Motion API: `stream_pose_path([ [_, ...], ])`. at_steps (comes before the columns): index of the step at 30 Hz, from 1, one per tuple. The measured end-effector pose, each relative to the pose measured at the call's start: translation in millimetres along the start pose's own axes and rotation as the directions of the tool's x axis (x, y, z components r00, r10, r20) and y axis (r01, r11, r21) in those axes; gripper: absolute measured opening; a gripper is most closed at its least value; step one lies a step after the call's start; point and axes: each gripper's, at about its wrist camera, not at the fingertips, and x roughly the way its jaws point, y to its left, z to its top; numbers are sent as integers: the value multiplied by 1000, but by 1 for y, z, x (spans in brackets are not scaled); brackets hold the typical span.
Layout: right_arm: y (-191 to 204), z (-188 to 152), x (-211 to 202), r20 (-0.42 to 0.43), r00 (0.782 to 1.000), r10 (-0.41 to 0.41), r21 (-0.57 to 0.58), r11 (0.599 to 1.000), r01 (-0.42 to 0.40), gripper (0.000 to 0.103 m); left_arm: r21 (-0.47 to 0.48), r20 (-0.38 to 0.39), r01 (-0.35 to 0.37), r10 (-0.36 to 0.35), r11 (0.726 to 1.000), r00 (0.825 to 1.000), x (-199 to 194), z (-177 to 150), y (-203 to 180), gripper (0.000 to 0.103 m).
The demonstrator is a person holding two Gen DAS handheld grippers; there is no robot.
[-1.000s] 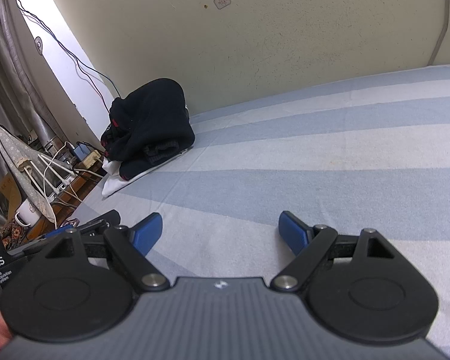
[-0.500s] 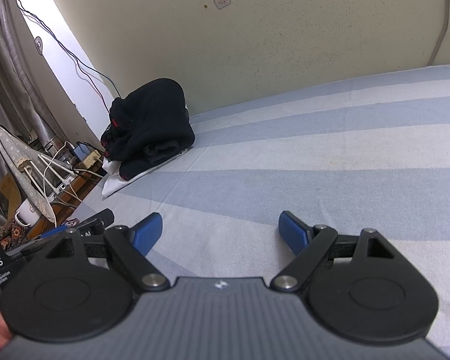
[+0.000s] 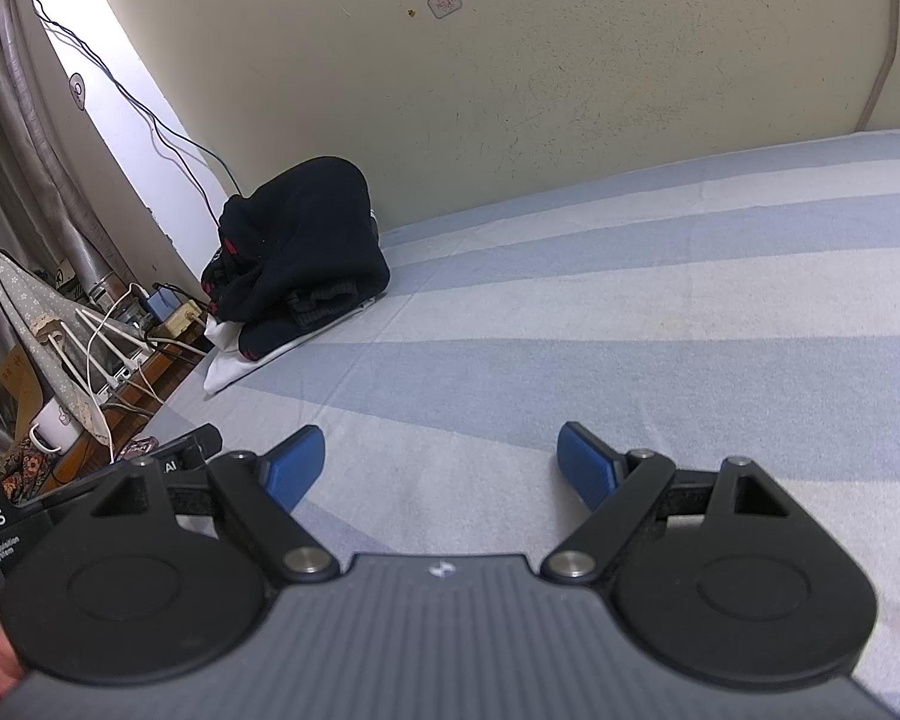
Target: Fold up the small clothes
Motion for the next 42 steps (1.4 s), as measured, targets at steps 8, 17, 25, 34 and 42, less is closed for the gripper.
stream_pose_path([
  [8,0,0,0,0,1000,0,0,1000,0,87,2,5,-11,11,1000,1000,-1,0,0,103],
  [17,0,0,0,-1,1000,0,1,1000,0,87,9,10,-10,10,1000,1000,0,0,1,103],
  [25,0,0,0,-1,1000,0,1,1000,0,87,13,-21,-8,8,1000,1000,3,-1,2,103],
  [34,0,0,0,-1,1000,0,1,1000,0,87,25,-30,-16,16,1000,999,4,-1,1,103],
  [42,0,0,0,-1,1000,0,1,1000,0,87,21,-41,-19,20,1000,999,6,-1,2,103],
])
